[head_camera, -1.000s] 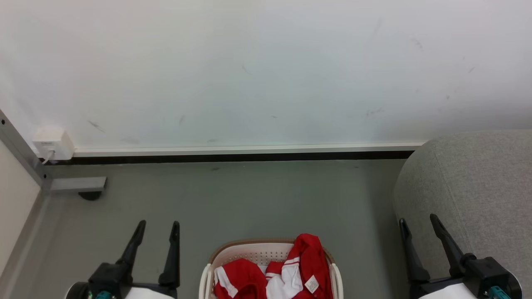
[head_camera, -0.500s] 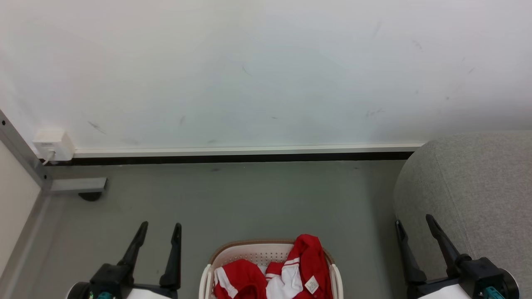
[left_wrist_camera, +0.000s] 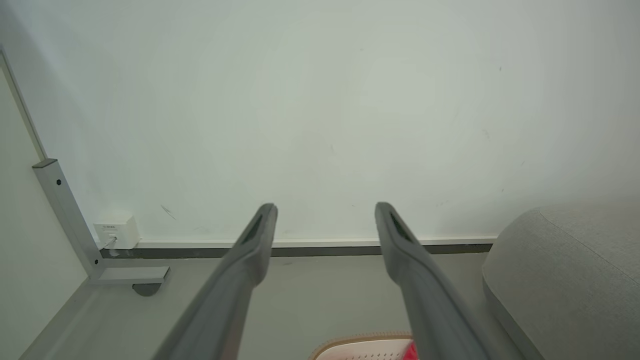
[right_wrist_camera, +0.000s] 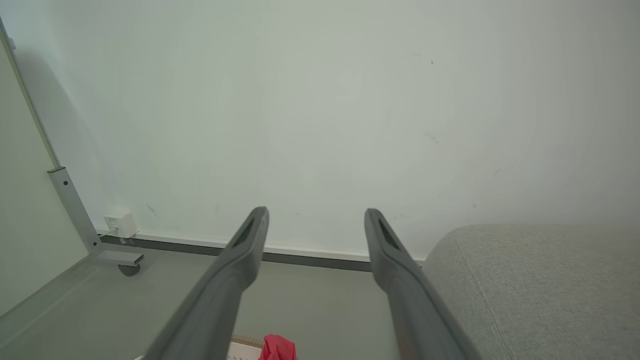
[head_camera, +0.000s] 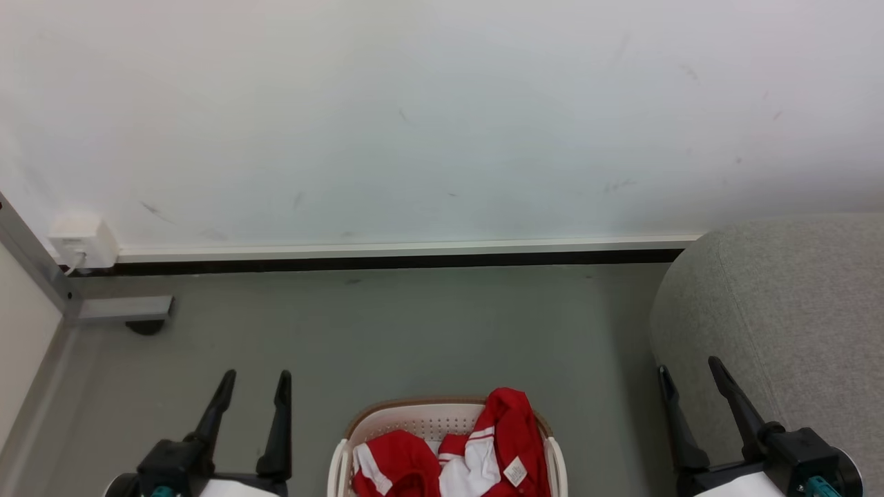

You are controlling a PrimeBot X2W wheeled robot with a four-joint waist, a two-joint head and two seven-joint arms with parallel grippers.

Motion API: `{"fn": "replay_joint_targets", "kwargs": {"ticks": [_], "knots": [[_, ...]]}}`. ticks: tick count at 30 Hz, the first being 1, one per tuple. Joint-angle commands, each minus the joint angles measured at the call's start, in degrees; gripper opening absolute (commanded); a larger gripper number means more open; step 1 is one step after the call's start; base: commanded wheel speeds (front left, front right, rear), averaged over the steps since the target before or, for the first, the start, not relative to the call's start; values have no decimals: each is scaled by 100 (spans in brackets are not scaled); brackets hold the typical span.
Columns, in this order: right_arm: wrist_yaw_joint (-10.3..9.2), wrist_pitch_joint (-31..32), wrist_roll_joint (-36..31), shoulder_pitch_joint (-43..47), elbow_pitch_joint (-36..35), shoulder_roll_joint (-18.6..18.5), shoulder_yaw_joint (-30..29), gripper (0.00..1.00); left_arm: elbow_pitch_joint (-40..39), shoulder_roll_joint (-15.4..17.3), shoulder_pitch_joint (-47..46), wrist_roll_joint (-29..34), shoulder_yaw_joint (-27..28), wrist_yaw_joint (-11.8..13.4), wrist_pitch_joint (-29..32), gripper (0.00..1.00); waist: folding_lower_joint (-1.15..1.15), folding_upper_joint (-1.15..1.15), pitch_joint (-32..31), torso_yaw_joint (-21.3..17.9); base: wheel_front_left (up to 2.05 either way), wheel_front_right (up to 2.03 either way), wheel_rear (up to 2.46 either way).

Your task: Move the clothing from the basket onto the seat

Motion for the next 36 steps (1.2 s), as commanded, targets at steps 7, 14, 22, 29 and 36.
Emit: {"fn": "replay_joint_targets", "kwargs": {"ticks": [7, 14, 22, 29, 36], "knots": [[-12, -21, 93, -46, -59, -6, -8, 100, 47, 11, -51, -180, 57, 17, -4, 100, 0, 0, 93, -185, 0, 0, 0], [-12, -21, 140, -128, -149, -6, -63, 100, 212, 11, -206, -193, 45, -26, -4, 100, 0, 0, 364, -564, 0, 0, 0], [-12, -20, 414, -287, -319, -5, -86, 100, 674, 12, -464, -151, 27, -58, -3, 100, 0, 0, 781, -984, 0, 0, 0], [-12, -20, 851, -499, -656, -4, -63, 100, 1197, 171, -813, 27, -33, -163, -4, 100, 0, 0, 1373, -1305, 0, 0, 0], [-12, -21, 1008, -831, -1073, -4, -11, 100, 2228, 573, -1416, 212, -250, -274, -4, 100, 0, 0, 2116, -1657, 0, 0, 0]]}}
